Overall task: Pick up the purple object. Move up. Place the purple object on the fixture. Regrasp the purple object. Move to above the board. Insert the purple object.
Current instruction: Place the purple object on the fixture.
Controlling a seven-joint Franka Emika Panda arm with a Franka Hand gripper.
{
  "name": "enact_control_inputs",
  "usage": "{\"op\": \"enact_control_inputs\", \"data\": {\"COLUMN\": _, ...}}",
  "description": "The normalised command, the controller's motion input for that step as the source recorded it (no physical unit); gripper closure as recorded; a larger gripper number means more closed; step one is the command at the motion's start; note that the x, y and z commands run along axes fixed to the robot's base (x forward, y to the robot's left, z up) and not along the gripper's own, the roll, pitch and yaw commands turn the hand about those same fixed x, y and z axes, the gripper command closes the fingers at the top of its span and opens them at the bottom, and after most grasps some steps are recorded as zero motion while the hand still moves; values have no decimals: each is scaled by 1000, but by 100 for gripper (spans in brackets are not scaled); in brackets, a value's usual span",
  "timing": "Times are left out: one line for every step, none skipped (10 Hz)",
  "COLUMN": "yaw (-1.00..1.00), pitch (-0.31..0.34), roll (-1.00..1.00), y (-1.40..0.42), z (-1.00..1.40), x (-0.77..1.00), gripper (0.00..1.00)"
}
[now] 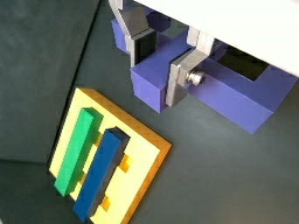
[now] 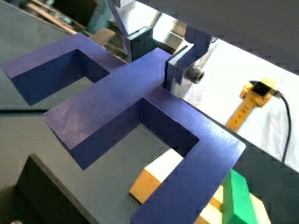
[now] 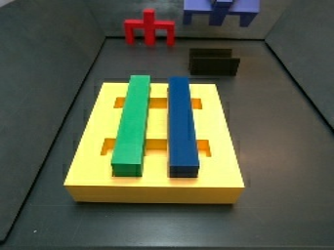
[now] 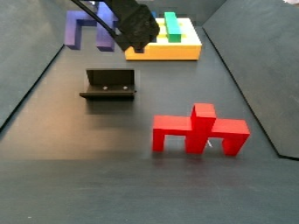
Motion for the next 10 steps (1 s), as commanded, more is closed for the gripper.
{"op": "enact_control_inputs", "data": {"yaw": 391, "pitch": 377, "roll": -226, "y": 100, "z": -89, "x": 0, "gripper": 100}}
{"op": "enact_control_inputs", "data": {"yaw": 480, "pitch": 354, "roll": -234, "y": 131, "z": -69, "x": 0, "gripper": 100}}
{"op": "enact_control_inputs", "data": {"yaw": 177, "pitch": 266, "roll": -183, "y": 14, "z": -6, "x": 226, "gripper": 100}}
{"op": "enact_control_inputs", "data": {"yaw": 0, "pitch": 131, "roll": 0, "y": 0, "z": 0, "x": 34, "gripper": 100}}
{"op": "enact_control_inputs", "data": {"yaw": 0, "pitch": 14, "roll": 0, "y": 0, "z": 0, "x": 14, "gripper": 100}}
{"op": "enact_control_inputs", "data": {"yaw": 0, "pitch": 0, "roll": 0, "y": 0, "z": -300, "x": 31, "gripper": 100}}
{"op": "enact_control_inputs", "data": {"yaw": 3, "pitch": 0, "roll": -94, "y": 0, "z": -517, "x": 40, "gripper": 100}}
{"op": "enact_control_inputs", "data": {"yaw": 0, "pitch": -94, "roll": -314, "y": 0, "z": -531, "x": 109, "gripper": 100}}
{"op": "enact_control_inputs", "data": {"yaw": -63, "pitch": -231, "roll": -411, "y": 0, "z": -477, "x": 214, "gripper": 100}}
{"op": "enact_control_inputs", "data": {"yaw": -66, "pitch": -343, "roll": -374, "y": 9, "z": -546, "x": 143, "gripper": 100}}
